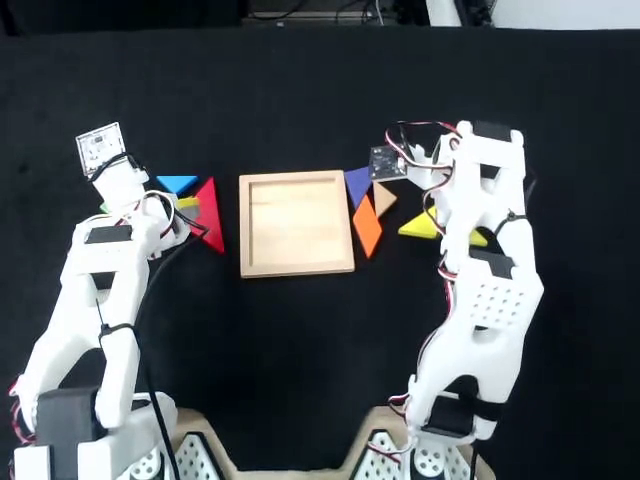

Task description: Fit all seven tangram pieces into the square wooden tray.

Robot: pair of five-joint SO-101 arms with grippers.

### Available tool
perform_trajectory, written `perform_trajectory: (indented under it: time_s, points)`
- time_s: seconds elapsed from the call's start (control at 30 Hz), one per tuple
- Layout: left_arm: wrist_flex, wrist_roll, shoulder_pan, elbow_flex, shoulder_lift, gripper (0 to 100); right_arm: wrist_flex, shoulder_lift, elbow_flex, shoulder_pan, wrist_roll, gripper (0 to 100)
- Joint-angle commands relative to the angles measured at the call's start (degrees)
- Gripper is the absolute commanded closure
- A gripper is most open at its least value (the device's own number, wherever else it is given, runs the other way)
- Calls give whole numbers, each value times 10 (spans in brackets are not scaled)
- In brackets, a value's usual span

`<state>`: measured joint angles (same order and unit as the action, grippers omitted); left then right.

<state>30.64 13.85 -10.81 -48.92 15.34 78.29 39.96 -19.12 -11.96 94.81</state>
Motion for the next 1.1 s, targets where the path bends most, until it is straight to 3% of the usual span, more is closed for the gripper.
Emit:
perform_trajectory:
  time_s: [0.0, 0.43, 0.77, 1.07]
  points:
    - [-8, -2, -7, 4, 3, 707, 30, -31, -11, 9, -18, 935]
    - [-8, -2, -7, 4, 4, 707, 164, -160, -44, 43, -34, 936]
    - [-8, -2, -21, 3, 4, 707, 162, -189, -26, 171, -135, 937]
    - [-8, -1, -23, 3, 7, 707, 113, -162, 54, 160, -140, 929]
